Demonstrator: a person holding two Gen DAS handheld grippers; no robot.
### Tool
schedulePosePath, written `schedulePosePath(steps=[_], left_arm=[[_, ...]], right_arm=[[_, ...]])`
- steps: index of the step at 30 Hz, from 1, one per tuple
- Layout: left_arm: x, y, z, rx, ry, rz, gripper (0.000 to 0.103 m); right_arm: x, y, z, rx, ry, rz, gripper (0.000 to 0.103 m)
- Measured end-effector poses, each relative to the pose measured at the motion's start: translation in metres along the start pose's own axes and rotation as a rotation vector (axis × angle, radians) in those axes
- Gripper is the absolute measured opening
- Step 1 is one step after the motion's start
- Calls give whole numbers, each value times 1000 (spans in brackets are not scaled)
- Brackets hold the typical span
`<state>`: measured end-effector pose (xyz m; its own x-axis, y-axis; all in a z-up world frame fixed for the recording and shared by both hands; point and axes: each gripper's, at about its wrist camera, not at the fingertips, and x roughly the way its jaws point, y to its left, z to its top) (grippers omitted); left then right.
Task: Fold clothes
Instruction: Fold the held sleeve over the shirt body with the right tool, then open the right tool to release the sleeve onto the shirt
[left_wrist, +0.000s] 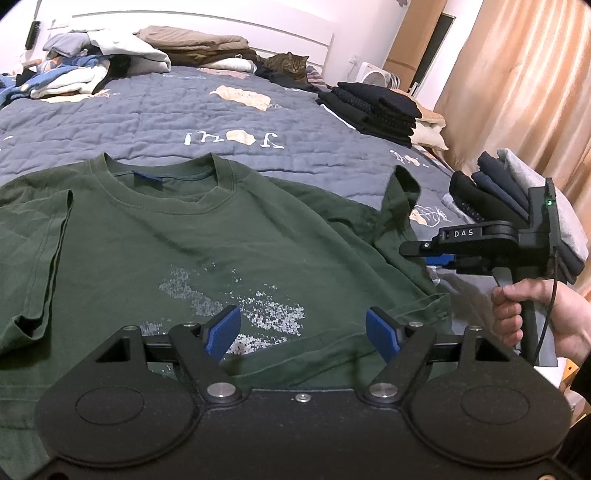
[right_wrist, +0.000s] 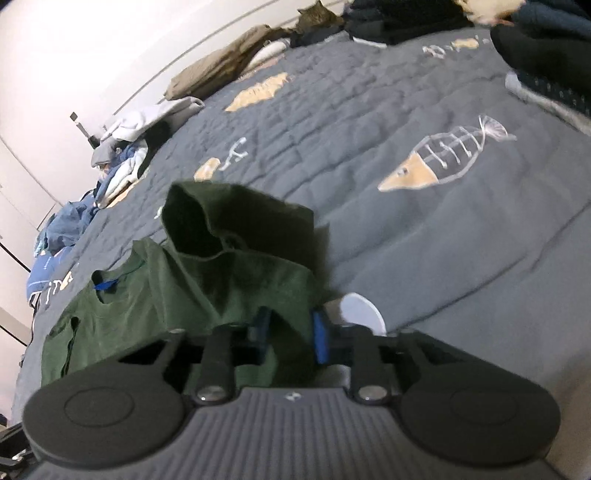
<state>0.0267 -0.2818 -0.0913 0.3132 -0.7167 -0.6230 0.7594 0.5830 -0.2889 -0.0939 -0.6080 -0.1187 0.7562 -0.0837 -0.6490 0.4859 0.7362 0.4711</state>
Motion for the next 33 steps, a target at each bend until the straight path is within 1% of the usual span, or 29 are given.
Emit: schedulePosePath(steps=[1, 4, 10, 11, 15, 16, 18, 20, 22, 26, 31, 33], left_arm=[[0, 0, 0, -1, 0, 1, 74], [1, 0, 0, -3, 1, 3, 74], [0, 0, -1, -1, -1, 5, 74], [0, 0, -1, -1, -2, 5, 74], [0, 0, -1, 0, -2, 8, 74], [0, -1, -1, 0, -2, 8, 74], [0, -1, -1, 2, 0, 9, 74], [0, -1, -1, 4, 2, 10, 74], [0, 0, 0, 4, 1, 10, 74], [0, 2, 0, -5, -1, 11, 74], [-1, 4, 1, -11, -4, 17, 74], [-1, 5, 2, -13, -6, 19, 74]], right_arm=[[-2, 3, 1, -6, -9, 0, 11], [-12, 14, 4, -32, -37, 37, 8], [-34, 48, 6, -133, -83, 147, 7], [-36, 55, 6, -159, -79, 169, 7], [-32, 78, -5, -266, 17, 276, 8], [-27, 83, -9, -292, 52, 282, 10], [-17, 92, -17, -343, 121, 291, 10], [-7, 97, -24, -379, 189, 276, 11], [-7, 99, -25, -400, 203, 268, 11], [-22, 95, -13, -390, 182, 297, 12], [-40, 83, -7, -362, 133, 304, 16], [-46, 79, -3, -326, 113, 338, 17]])
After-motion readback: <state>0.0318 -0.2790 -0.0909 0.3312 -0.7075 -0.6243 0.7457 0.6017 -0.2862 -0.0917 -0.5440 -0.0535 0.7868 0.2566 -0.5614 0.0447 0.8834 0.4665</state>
